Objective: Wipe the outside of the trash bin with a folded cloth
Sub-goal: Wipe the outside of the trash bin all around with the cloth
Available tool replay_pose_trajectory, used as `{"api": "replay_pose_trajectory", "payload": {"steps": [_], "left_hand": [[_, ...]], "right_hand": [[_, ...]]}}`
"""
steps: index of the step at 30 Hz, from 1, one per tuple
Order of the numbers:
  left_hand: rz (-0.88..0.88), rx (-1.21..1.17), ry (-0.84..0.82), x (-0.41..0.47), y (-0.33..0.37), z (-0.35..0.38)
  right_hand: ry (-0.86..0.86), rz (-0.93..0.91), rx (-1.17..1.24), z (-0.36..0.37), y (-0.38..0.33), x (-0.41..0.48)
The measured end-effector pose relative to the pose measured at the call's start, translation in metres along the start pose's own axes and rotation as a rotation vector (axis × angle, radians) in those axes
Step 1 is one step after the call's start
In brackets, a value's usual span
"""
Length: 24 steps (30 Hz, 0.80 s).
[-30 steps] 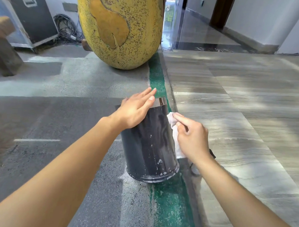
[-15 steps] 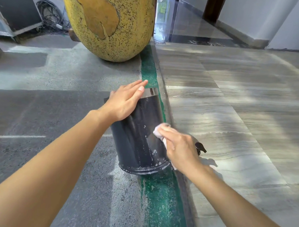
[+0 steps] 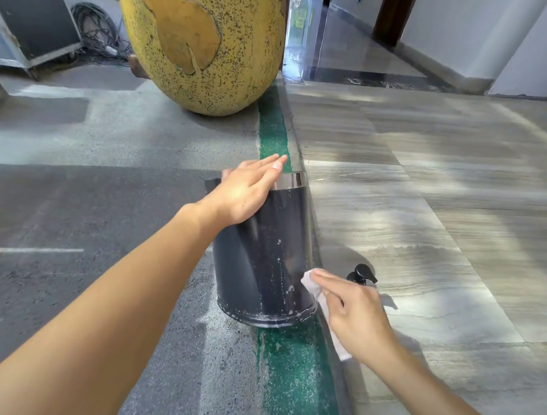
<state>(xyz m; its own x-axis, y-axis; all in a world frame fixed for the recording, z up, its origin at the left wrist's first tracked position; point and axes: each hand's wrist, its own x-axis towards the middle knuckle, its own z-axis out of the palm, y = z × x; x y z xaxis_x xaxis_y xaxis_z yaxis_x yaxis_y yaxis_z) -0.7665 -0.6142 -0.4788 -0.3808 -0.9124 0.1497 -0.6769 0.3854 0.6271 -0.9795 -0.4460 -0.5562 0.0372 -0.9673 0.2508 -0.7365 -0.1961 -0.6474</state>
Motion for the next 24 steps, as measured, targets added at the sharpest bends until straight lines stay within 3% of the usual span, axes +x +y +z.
{"api": "replay_pose_trajectory", "payload": {"steps": [2, 5, 9, 17, 24], "left_hand": [[-0.008, -0.031, -0.001, -0.002, 0.007, 0.004], [0.026, -0.024, -0.007, -0.005, 0.017, 0.013], [0.059, 0.015, -0.016, -0.002, 0.027, 0.024], [0.081, 0.016, -0.026, 0.005, 0.035, 0.029], [0.006, 0.037, 0.001, 0.018, 0.037, 0.027]], "right_hand": [[0.126, -0.008, -0.031, -0.014, -0.019, 0.028], [0.297, -0.192, -0.12, -0.026, -0.048, 0.07], [0.37, -0.236, -0.171, -0.022, -0.063, 0.1], [0.329, -0.223, -0.27, -0.002, -0.039, 0.082], [0.012, -0.18, -0.361, 0.02, -0.014, 0.023]]}}
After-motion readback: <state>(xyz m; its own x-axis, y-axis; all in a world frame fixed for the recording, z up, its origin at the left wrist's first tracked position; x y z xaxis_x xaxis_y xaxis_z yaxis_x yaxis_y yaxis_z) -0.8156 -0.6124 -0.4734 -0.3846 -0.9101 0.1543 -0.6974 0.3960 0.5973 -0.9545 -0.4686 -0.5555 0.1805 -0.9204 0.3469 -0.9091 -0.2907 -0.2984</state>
